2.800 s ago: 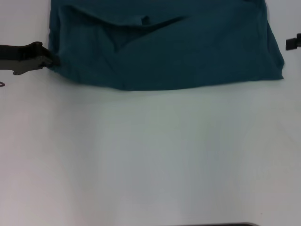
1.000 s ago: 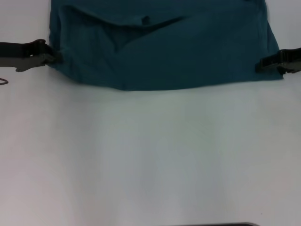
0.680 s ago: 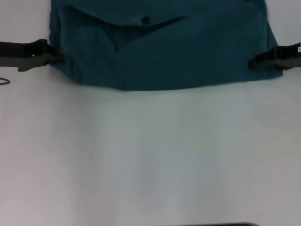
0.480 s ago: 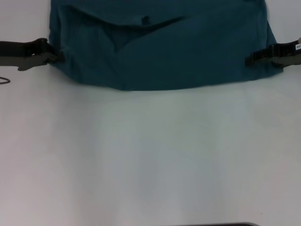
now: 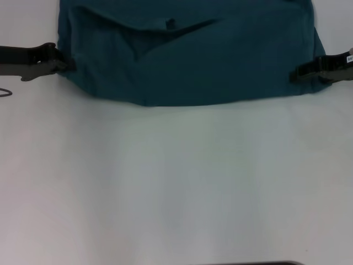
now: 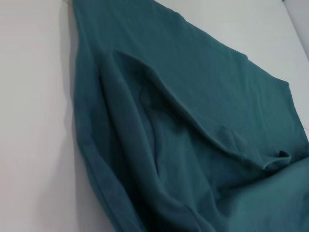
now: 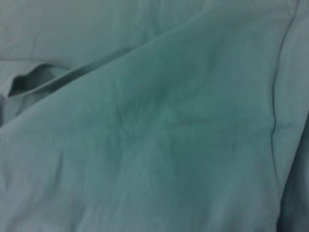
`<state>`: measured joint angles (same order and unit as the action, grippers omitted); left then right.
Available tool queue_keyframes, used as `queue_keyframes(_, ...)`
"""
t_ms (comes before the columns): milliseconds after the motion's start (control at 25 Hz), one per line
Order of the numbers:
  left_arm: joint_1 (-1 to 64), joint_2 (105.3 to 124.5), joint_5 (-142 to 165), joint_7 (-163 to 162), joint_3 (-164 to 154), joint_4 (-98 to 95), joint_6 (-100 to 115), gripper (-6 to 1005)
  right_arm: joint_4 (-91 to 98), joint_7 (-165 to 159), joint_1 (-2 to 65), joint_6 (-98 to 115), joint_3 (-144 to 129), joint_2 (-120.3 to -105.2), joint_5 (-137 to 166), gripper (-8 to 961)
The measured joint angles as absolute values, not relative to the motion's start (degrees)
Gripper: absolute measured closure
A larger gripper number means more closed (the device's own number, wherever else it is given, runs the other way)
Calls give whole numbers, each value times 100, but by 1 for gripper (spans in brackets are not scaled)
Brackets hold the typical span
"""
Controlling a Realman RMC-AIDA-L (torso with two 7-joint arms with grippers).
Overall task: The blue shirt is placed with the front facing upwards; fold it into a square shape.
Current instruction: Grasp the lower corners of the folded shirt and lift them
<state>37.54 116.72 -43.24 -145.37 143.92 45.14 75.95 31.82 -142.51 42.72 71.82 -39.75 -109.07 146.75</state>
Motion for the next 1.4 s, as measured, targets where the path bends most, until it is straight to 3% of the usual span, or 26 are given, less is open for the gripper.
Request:
queue_keyframes(440, 3743, 11672, -4325, -14537, 14385, 4508, 7611, 991, 3191, -14359, 4285, 7313, -4030, -10845, 14714, 398)
queue_keyframes(680, 3727, 11685, -4324, -14537, 14403, 4498, 7624, 988, 3191, -14411, 4273, 7307, -4067, -10833, 14755, 622)
queue_keyframes(880, 3726, 11672, -4324, -14541, 14392, 4517, 7668, 987, 3248, -14405, 4258, 7432, -4070, -10775, 14758, 731)
queue_keyframes(1120, 3812, 11479, -4278, -14544, 14358, 4505, 7997, 987, 3855, -14405, 4149, 8103, -4063, -10691, 14896, 861)
queue_keyframes(1400, 3779, 11207, -4270, -14533, 14249, 4559, 9182, 986, 4141, -14359, 4120, 9144, -4086, -10586, 15013, 909)
